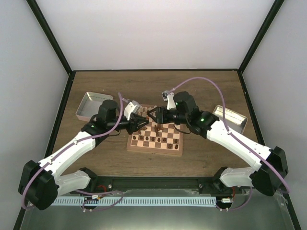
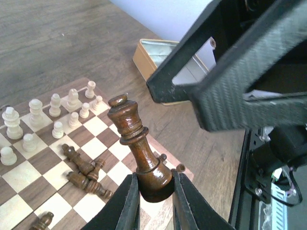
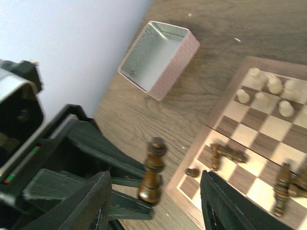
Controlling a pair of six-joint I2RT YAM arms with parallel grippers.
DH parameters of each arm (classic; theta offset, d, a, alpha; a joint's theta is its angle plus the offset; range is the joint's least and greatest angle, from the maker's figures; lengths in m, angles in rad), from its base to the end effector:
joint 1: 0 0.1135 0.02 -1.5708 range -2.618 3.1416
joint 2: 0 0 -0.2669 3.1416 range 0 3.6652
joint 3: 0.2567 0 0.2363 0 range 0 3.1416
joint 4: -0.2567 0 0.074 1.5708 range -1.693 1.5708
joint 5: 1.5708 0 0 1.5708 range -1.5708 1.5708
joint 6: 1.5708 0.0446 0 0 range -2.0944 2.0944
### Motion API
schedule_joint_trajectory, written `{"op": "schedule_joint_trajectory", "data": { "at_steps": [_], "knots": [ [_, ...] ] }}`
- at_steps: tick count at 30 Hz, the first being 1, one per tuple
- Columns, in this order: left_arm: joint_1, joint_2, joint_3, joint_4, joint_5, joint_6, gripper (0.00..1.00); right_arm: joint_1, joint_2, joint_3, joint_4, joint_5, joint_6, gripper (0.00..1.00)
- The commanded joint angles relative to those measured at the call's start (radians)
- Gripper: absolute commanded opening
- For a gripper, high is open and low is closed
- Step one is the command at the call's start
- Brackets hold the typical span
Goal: Set up the chess pieces on the board
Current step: Place the chess piece on the chessboard.
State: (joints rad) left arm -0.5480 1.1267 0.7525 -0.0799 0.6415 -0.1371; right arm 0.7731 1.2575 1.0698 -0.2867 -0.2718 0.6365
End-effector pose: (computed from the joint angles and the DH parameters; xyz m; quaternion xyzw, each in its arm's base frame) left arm 0.1898 -0.1471 0.2787 0.3277 0.7539 -0.4207 0.3837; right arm 0.1903 0.2024 0.3303 -0.1281 0.8388 0.4226 0.3184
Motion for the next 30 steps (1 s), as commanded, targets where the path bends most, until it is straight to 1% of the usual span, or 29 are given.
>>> {"op": "schedule_joint_trajectory", "data": {
  "at_steps": [1, 6, 11, 14, 17, 21, 22, 23, 25, 26, 28, 30],
  "knots": [
    [-0.005, -0.015, 0.006, -0.036, 0.047, 0.067, 0.06, -0.024, -0.01, 0.075, -0.126, 0.007, -0.046, 0.53],
    [-0.024, -0.038, -0.002, -0.037, 0.055, 0.071, 0.06, -0.027, 0.041, 0.128, -0.155, -0.061, -0.092, 0.53],
    [-0.032, -0.053, -0.006, -0.04, 0.056, 0.075, 0.06, -0.031, 0.081, 0.16, -0.15, -0.133, -0.104, 0.53],
    [-0.036, -0.054, -0.005, -0.042, 0.055, 0.079, 0.06, -0.038, 0.106, 0.174, -0.159, -0.159, -0.099, 0.5],
    [-0.039, -0.056, -0.005, -0.049, 0.047, 0.083, 0.06, -0.04, 0.11, 0.169, -0.145, -0.199, -0.095, 0.4],
    [-0.041, -0.057, -0.002, -0.056, 0.011, 0.082, 0.07, -0.041, 0.101, 0.155, -0.132, -0.213, -0.086, 0.22],
    [-0.041, -0.059, -0.003, -0.058, 0.003, 0.08, 0.09, -0.041, 0.093, 0.142, -0.121, -0.21, -0.085, 0.17],
    [-0.042, -0.059, -0.001, -0.057, -0.006, 0.074, 0.12, -0.041, 0.082, 0.127, -0.108, -0.202, -0.086, 0.15],
    [-0.041, -0.061, 0.002, -0.066, -0.028, 0.054, 0.24, -0.041, 0.056, 0.085, -0.061, -0.177, -0.094, 0.13],
    [-0.041, -0.061, 0.007, -0.076, -0.042, 0.044, 0.33, -0.041, 0.038, 0.056, -0.028, -0.154, -0.105, 0.13],
    [-0.041, -0.073, 0.011, -0.1, -0.085, 0.019, 0.46, -0.04, 0.001, -0.013, 0.044, -0.093, -0.131, 0.12],
    [-0.04, -0.098, 0.01, -0.122, -0.144, -0.011, 0.53, -0.035, -0.032, -0.081, 0.115, -0.022, -0.164, 0.12]
  ]
}}
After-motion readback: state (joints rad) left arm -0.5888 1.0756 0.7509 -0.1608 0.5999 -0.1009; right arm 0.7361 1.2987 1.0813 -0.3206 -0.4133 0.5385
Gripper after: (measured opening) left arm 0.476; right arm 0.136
